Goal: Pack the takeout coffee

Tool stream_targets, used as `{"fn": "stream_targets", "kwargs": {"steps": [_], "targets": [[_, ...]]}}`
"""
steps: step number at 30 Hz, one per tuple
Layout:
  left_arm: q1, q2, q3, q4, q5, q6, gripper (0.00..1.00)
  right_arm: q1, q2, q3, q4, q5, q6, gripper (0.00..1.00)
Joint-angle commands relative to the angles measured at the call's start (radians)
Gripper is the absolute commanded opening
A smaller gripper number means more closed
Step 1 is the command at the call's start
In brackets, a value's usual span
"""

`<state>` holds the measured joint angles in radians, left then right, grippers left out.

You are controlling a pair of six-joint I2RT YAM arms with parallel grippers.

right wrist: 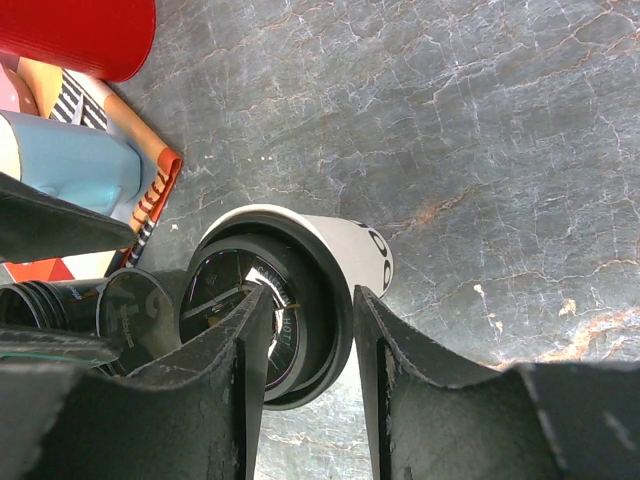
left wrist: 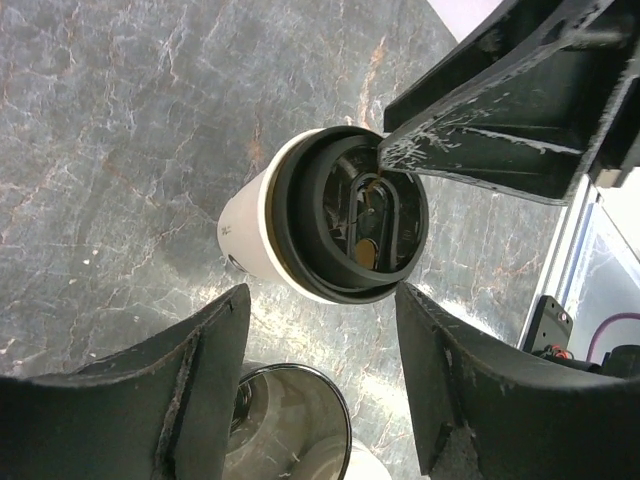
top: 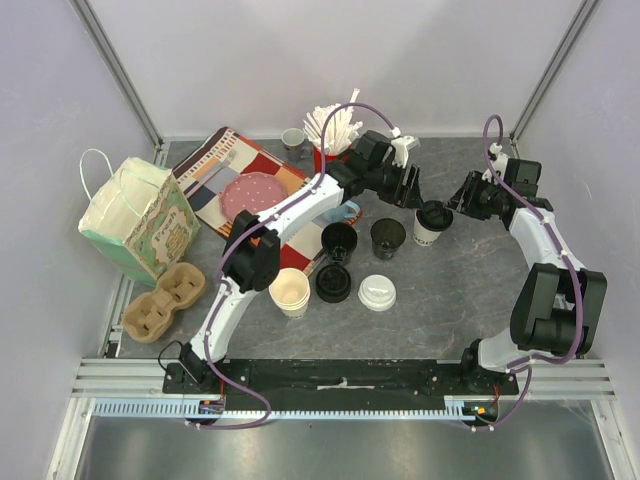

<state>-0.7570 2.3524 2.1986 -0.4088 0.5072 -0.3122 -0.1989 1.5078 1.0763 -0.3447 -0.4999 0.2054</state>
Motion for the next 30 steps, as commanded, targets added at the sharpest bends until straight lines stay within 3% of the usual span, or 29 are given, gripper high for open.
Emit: {"fn": "stream_targets", "kwargs": {"steps": [1, 30], "targets": [[-0.007, 0.018, 0.018, 0.047, 0.013, -0.065, 0.66, 0.012, 0.0, 0.004, 0.027, -0.019, -0.015, 0.45], [-0.007, 0.036, 0.015, 0.07, 0.096, -0.064, 0.63, 0.039, 0.031, 0.085, -0.027, 0.026, -0.049, 0.43]]}}
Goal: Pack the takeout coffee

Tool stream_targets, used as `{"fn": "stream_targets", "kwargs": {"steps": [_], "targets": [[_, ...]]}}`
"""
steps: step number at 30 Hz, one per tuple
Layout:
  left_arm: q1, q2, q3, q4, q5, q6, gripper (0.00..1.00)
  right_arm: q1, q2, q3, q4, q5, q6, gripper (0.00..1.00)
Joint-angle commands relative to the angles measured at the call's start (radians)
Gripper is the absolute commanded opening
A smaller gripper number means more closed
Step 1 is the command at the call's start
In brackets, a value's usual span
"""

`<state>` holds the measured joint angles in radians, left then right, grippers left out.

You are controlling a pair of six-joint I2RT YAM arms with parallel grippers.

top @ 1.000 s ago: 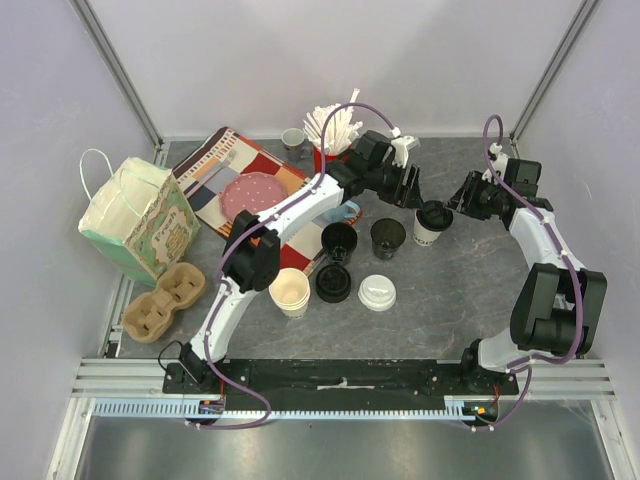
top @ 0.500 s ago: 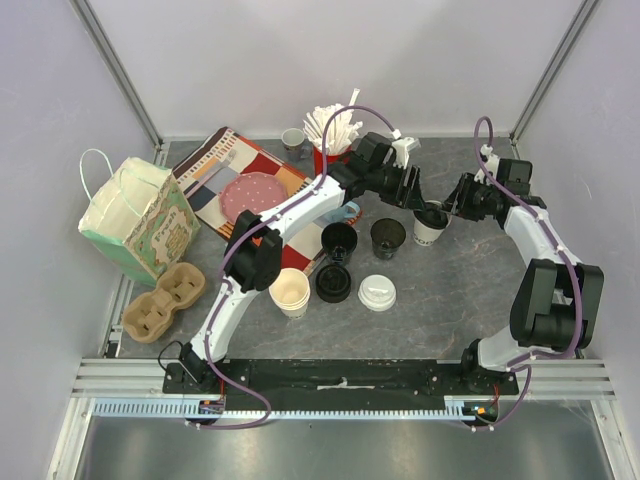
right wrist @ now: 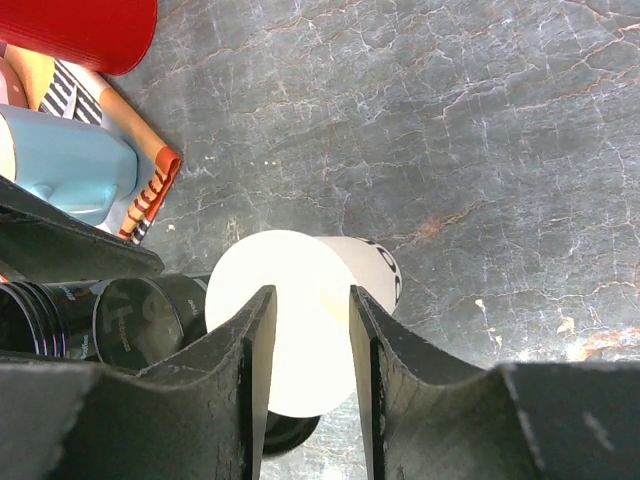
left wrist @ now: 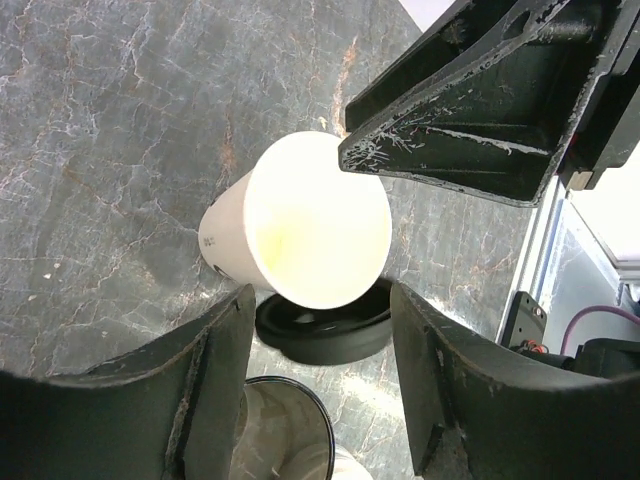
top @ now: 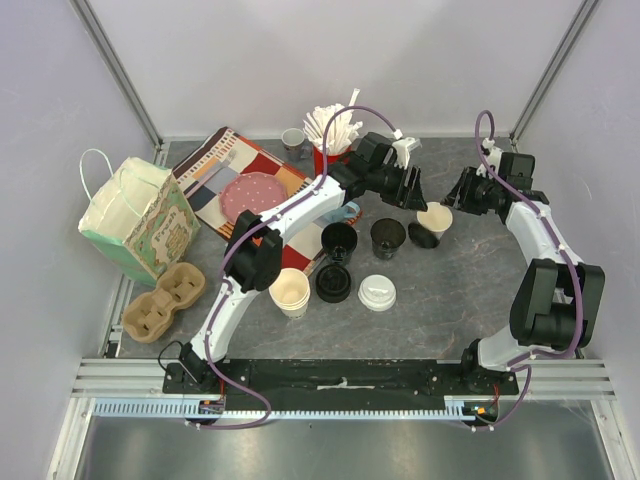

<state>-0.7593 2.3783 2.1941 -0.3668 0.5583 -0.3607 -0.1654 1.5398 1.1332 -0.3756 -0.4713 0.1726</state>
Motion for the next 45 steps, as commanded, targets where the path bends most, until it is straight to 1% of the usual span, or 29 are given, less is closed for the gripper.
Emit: {"fn": "stream_targets", "kwargs": {"steps": [1, 7, 9, 13, 16, 21, 23, 25, 28, 32, 35, 37, 38, 43, 45], "targets": [[-0.006, 0.01, 0.023, 0.028, 0.052, -0.006, 0.63, 0.007, -0.001, 0.023, 0.003, -0.004, -0.018, 0.43], [-0.005, 0.001, 0.048, 0.011, 0.054, 0.038, 0.63, 0.017, -0.01, 0.036, 0.001, -0.004, -0.025, 0.44], [-0.005, -0.004, 0.065, -0.003, 0.06, 0.052, 0.63, 0.033, -0.024, 0.049, -0.026, 0.022, -0.041, 0.45], [-0.002, -0.036, 0.107, -0.038, 0.071, 0.098, 0.65, 0.133, -0.125, 0.056, -0.039, 0.051, -0.126, 0.51], [0.011, -0.059, 0.125, -0.061, 0.103, 0.108, 0.66, 0.156, -0.199, 0.034, -0.075, 0.112, -0.093, 0.52], [0.046, -0.126, 0.116, -0.138, 0.117, 0.144, 0.67, 0.156, -0.337, -0.056, -0.172, 0.252, -0.068, 0.54], [0.06, -0.158, 0.104, -0.161, 0.115, 0.16, 0.68, 0.156, -0.366, -0.085, -0.19, 0.257, -0.044, 0.54], [0.069, -0.178, 0.076, -0.169, 0.112, 0.178, 0.68, 0.156, -0.405, -0.139, -0.198, 0.229, -0.018, 0.55], [0.087, -0.211, 0.055, -0.195, 0.103, 0.198, 0.68, 0.156, -0.444, -0.24, -0.166, 0.18, 0.051, 0.55], [0.106, -0.248, 0.026, -0.216, 0.114, 0.212, 0.69, 0.159, -0.449, -0.387, -0.123, 0.16, 0.108, 0.56], [0.11, -0.274, 0.0, -0.216, 0.121, 0.22, 0.69, 0.19, -0.435, -0.447, -0.056, 0.172, 0.133, 0.57], [0.11, -0.281, -0.01, -0.216, 0.126, 0.218, 0.69, 0.194, -0.403, -0.467, 0.004, 0.178, 0.151, 0.61], [0.11, -0.283, -0.011, -0.216, 0.132, 0.213, 0.69, 0.199, -0.388, -0.481, 0.023, 0.183, 0.157, 0.62], [0.11, -0.295, -0.03, -0.216, 0.14, 0.213, 0.69, 0.244, -0.297, -0.503, 0.087, 0.184, 0.162, 0.62], [0.11, -0.297, -0.028, -0.216, 0.14, 0.215, 0.69, 0.251, -0.268, -0.507, 0.095, 0.215, 0.157, 0.6]]}}
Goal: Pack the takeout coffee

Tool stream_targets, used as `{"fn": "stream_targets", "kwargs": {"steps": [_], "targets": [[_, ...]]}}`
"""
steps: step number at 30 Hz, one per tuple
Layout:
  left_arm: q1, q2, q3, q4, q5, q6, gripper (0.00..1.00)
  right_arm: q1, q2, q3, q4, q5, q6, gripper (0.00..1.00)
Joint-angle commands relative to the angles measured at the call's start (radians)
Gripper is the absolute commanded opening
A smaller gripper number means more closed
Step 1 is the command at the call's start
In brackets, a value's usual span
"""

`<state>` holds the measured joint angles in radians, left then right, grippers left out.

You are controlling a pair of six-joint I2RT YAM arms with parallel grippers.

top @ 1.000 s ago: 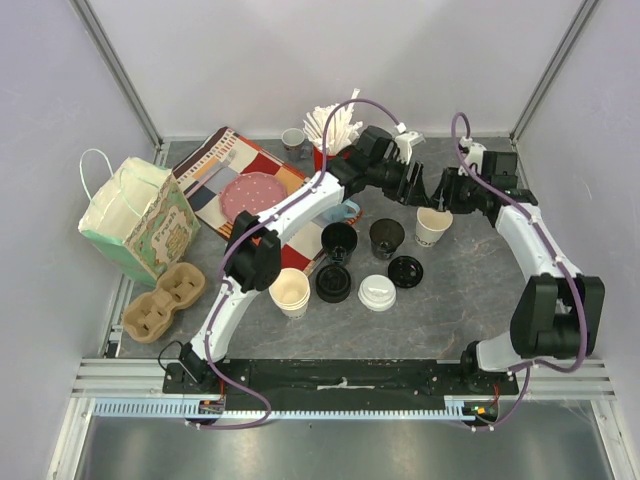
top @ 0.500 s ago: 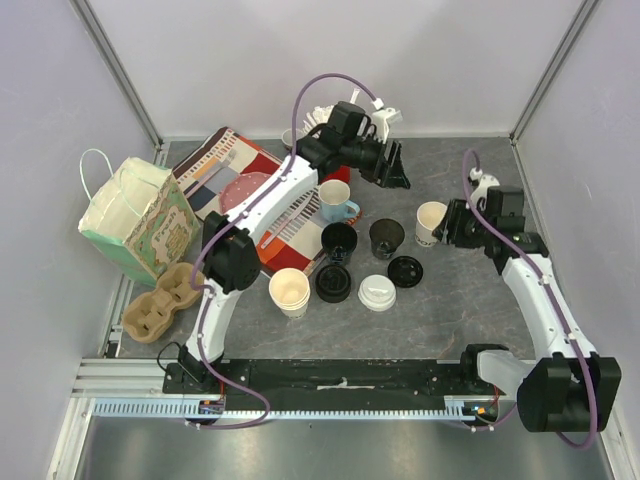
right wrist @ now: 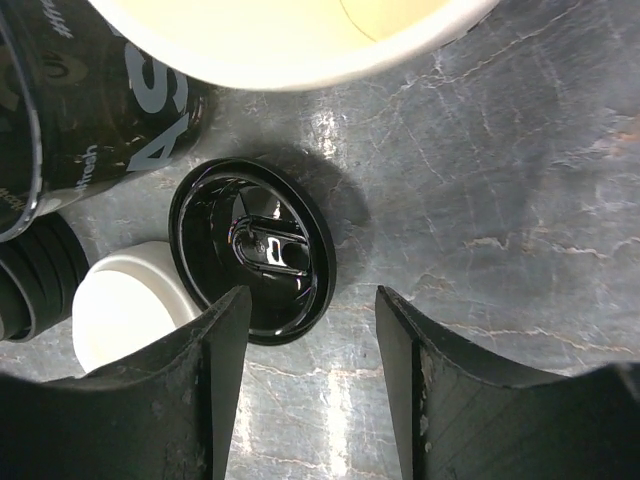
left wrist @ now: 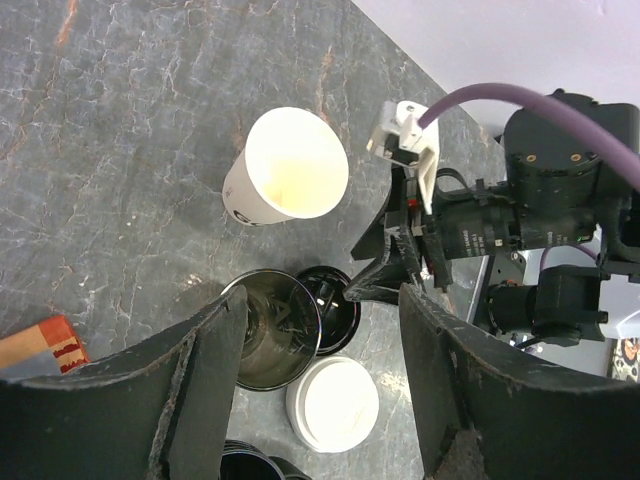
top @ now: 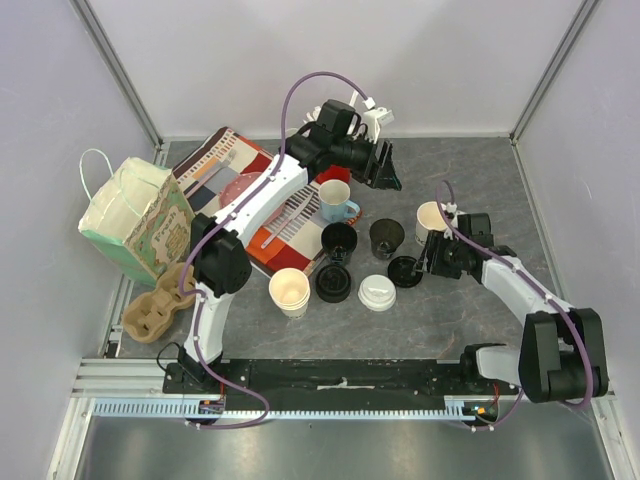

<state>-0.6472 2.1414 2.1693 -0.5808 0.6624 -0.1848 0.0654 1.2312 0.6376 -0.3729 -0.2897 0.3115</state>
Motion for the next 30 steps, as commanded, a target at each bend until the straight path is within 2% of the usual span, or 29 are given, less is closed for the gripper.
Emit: {"fn": "stream_targets", "kwargs": {"steps": [1, 9, 14, 18, 20, 24, 30], "targets": [[-0.002, -0.061, -0.003, -0.002, 0.036, 0.039, 0.69, 0.024, 0.048, -0.015, 0.097, 0.041, 0.015, 0.59], [-0.002, -0.054, 0.007, -0.001, 0.045, 0.038, 0.7, 0.033, 0.106, -0.033, 0.153, 0.063, 0.015, 0.49], [0.0, -0.051, 0.006, -0.001, 0.055, 0.03, 0.7, 0.033, 0.122, -0.047, 0.167, 0.058, 0.015, 0.37], [0.0, -0.052, 0.0, -0.001, 0.072, 0.021, 0.7, 0.033, 0.114, -0.049, 0.166, 0.06, 0.011, 0.21], [-0.002, -0.054, -0.002, -0.001, 0.082, 0.019, 0.7, 0.034, 0.099, -0.042, 0.158, 0.064, 0.009, 0.19], [-0.002, -0.057, -0.002, -0.008, 0.1, 0.019, 0.69, 0.033, 0.05, -0.013, 0.083, 0.086, -0.012, 0.13], [-0.002, -0.072, 0.009, -0.033, 0.2, 0.007, 0.68, 0.05, -0.082, 0.077, -0.092, 0.145, -0.054, 0.05]]}}
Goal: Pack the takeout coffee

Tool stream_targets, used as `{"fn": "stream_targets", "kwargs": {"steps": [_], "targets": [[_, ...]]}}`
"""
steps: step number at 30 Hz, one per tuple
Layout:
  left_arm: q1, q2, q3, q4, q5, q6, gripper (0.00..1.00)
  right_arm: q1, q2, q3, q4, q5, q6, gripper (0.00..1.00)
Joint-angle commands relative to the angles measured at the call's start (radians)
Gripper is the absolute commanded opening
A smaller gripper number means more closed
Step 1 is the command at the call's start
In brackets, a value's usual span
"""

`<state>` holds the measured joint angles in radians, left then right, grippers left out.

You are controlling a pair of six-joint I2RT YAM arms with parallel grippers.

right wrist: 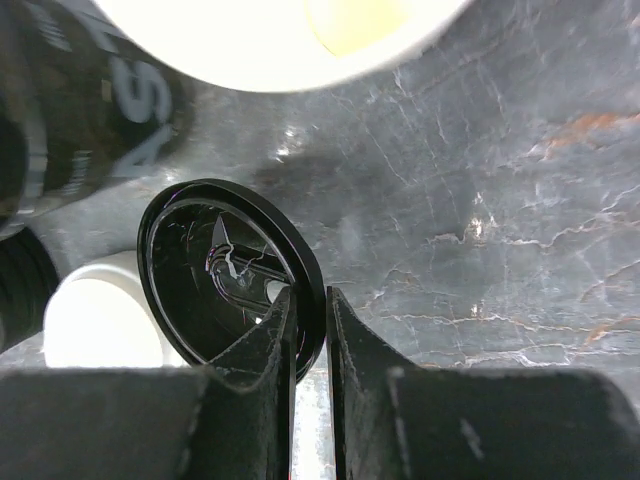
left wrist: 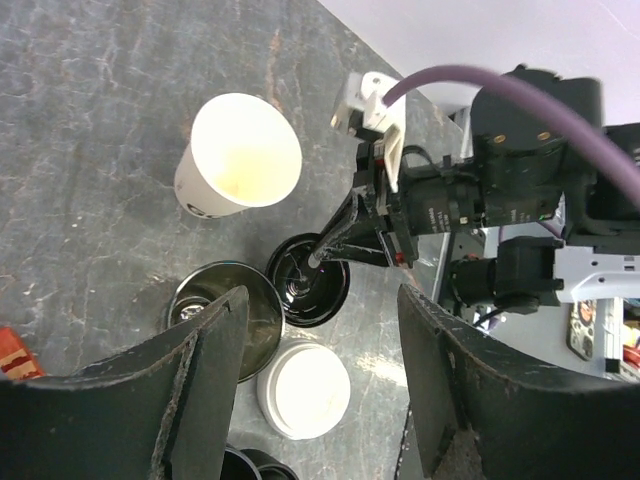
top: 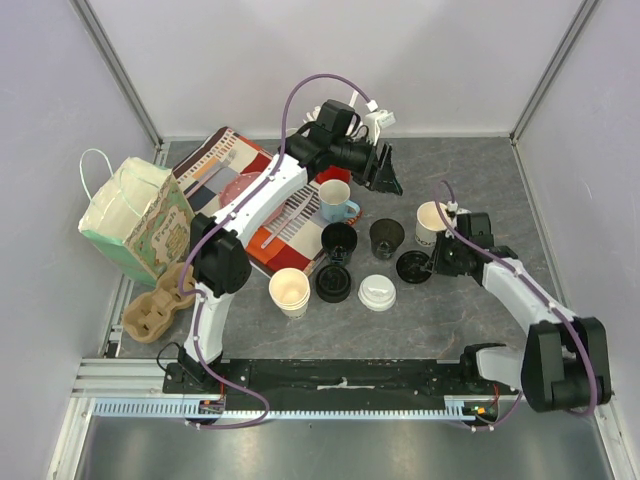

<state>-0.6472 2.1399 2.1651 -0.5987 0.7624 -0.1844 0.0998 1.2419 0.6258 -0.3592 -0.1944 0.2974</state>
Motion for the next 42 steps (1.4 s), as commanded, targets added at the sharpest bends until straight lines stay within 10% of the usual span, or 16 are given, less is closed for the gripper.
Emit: {"fn": "stream_targets", "kwargs": {"steps": [1, 9, 25, 35, 42], "targets": [[-0.002, -0.074, 0.016, -0.016, 0.113, 0.011, 0.68, 0.017, -0.108, 0.113, -0.128, 0.044, -0.049, 0.05], [-0.028, -0.103, 0.002, -0.128, 0.135, 0.117, 0.75, 0.018, -0.203, 0.274, -0.333, -0.068, -0.105, 0.05], [-0.074, -0.17, -0.034, -0.257, 0.179, 0.238, 0.8, 0.031, -0.311, 0.422, -0.221, -0.433, -0.417, 0.03], [-0.104, -0.166, -0.044, -0.288, 0.192, 0.284, 0.54, 0.048, -0.315, 0.44, -0.158, -0.47, -0.442, 0.04], [-0.104, -0.172, -0.013, -0.311, 0.209, 0.318, 0.15, 0.055, -0.303, 0.445, -0.153, -0.462, -0.435, 0.08]]}}
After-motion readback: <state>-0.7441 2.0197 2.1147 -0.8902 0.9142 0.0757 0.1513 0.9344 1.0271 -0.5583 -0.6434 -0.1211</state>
